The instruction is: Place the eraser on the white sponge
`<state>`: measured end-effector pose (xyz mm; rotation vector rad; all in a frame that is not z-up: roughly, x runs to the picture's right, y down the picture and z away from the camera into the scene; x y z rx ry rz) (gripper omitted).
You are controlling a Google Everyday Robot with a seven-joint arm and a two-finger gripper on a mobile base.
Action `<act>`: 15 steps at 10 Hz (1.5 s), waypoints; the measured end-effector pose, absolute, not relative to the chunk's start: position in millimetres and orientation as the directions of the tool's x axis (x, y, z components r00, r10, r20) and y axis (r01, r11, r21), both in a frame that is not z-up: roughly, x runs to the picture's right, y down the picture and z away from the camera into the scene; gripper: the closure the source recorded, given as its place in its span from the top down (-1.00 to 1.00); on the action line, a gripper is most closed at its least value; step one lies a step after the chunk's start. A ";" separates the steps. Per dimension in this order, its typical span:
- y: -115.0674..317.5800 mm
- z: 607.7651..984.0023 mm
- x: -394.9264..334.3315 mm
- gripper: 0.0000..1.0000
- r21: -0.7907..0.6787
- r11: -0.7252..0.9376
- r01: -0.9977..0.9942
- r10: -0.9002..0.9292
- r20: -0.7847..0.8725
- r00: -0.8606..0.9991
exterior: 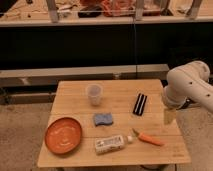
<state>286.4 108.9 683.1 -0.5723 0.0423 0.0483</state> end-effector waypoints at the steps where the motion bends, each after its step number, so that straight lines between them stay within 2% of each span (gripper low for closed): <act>1: 108.9 683.1 286.4 0.60 -0.540 0.840 -0.057 0.034 -0.053 0.998; 9: 108.5 683.2 286.5 0.60 -0.539 0.840 -0.057 0.034 -0.053 0.998; 15: 84.9 707.0 264.2 0.60 -0.508 0.861 0.026 -0.019 0.020 1.000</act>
